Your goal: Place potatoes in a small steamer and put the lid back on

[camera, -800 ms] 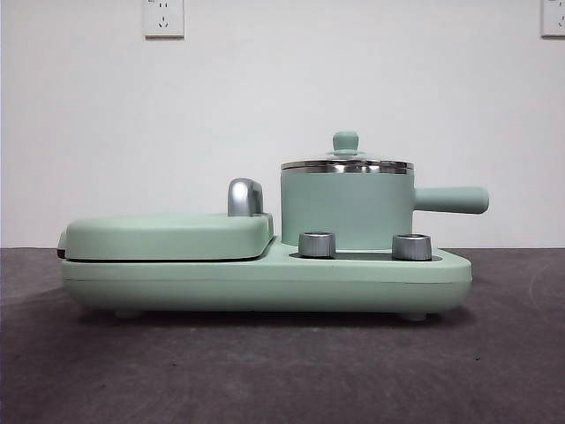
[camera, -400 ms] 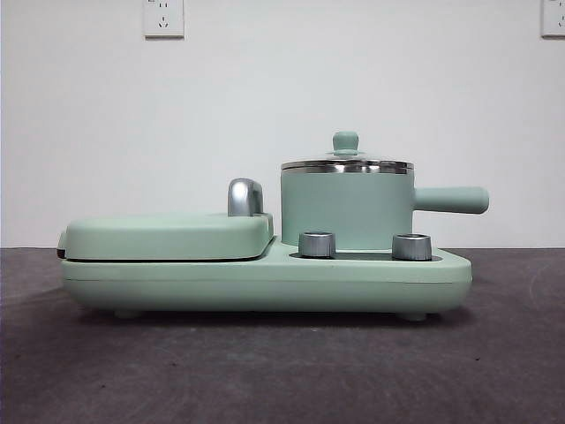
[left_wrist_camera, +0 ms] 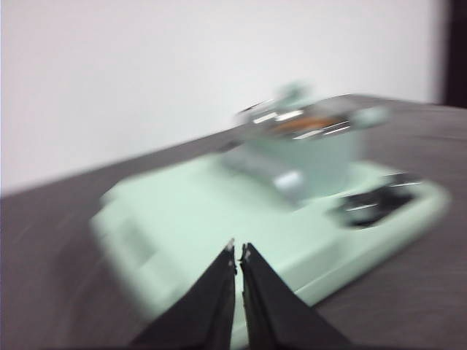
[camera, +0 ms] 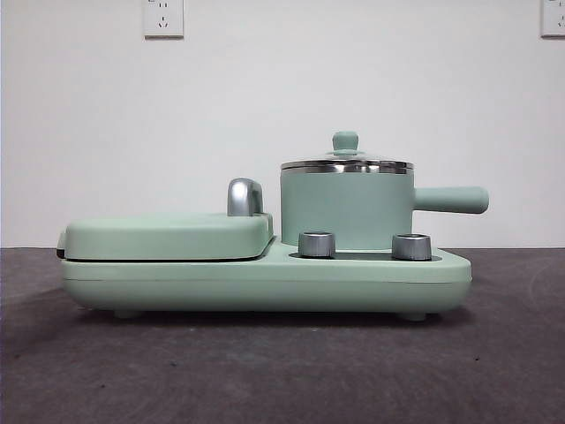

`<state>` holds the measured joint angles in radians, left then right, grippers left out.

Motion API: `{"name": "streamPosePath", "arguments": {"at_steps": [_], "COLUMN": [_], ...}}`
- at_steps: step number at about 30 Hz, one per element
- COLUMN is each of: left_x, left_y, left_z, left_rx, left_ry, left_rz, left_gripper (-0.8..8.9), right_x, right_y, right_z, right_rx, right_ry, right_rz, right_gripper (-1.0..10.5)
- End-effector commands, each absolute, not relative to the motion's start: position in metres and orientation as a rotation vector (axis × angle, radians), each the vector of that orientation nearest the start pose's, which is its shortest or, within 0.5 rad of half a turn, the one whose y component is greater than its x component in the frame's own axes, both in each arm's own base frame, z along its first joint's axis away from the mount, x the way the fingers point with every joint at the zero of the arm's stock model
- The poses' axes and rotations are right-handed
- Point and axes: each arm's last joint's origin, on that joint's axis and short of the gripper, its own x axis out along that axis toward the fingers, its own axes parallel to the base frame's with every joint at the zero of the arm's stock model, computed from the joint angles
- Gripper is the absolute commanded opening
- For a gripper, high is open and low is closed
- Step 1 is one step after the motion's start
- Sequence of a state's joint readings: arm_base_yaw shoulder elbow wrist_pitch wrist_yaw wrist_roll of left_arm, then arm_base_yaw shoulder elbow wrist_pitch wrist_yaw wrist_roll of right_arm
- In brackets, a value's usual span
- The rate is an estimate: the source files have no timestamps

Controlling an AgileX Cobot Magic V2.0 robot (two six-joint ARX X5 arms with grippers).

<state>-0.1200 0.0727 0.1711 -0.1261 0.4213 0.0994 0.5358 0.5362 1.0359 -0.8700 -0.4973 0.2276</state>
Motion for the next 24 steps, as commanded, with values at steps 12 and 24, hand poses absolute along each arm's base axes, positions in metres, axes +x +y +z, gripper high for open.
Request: {"name": "streamPosePath", "arguments": {"at_steps": [12, 24], "left_x": [0.095, 0.095], "left_y": [-0.009, -0.008], "left_z": [0.161, 0.15], "left_rx": [-0.014, 0.02], "left_ry": [0.092, 0.176], "left_rz": [-0.135, -0.115], "left_gripper": [0.19, 0.19], "right_x": [0.05, 0.05], "right_y": [0.046, 0.046], "right_z": [0.377, 0.377], "right_rx": [0.186, 0.186], "right_ry": [0.48, 0.48], "right_rz": [0.982, 0.982], "right_gripper": [0.2, 0.2]}}
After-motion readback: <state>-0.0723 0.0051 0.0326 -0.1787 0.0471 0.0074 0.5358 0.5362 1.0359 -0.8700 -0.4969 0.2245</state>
